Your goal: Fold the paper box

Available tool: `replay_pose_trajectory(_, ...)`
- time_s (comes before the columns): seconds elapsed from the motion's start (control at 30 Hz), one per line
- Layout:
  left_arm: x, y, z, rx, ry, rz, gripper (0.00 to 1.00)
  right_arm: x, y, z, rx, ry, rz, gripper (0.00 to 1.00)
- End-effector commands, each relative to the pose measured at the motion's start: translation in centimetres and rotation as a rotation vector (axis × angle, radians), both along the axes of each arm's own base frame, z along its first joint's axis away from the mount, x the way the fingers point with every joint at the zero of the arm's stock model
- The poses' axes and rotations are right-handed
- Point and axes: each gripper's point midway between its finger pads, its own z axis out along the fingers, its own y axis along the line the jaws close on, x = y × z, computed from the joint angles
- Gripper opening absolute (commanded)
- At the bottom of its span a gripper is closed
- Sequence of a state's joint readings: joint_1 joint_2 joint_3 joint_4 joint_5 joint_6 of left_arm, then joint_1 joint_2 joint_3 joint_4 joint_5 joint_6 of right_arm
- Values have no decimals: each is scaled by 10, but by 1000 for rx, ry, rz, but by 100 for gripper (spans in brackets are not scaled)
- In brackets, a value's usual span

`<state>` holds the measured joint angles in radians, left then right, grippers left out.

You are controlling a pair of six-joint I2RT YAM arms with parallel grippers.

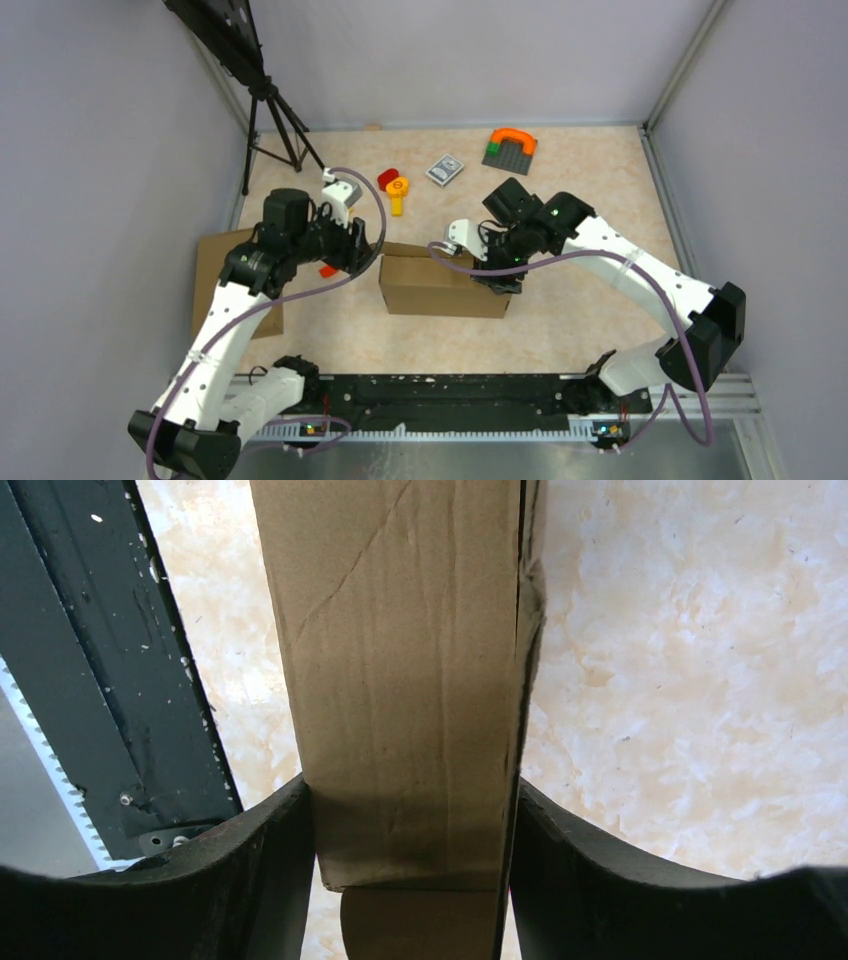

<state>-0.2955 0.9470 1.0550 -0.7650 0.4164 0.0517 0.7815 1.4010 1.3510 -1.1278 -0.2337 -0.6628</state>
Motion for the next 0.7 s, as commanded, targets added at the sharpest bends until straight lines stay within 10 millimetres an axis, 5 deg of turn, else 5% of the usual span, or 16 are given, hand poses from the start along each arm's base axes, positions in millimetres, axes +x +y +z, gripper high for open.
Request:
replay_pose_trajectory(0.0,4,-10,1,-40,-14,-28,55,-3,9,12,42,-10,46,58)
replay_pose_trajectory(0.27,5,-14,-5,-25,0,-41,44,-4,9,10,40,-2,46,58)
replay_pose_trajectory(0.67,1,-29,0,-110,167,7,9,-5,9,10,43,-1,45,57)
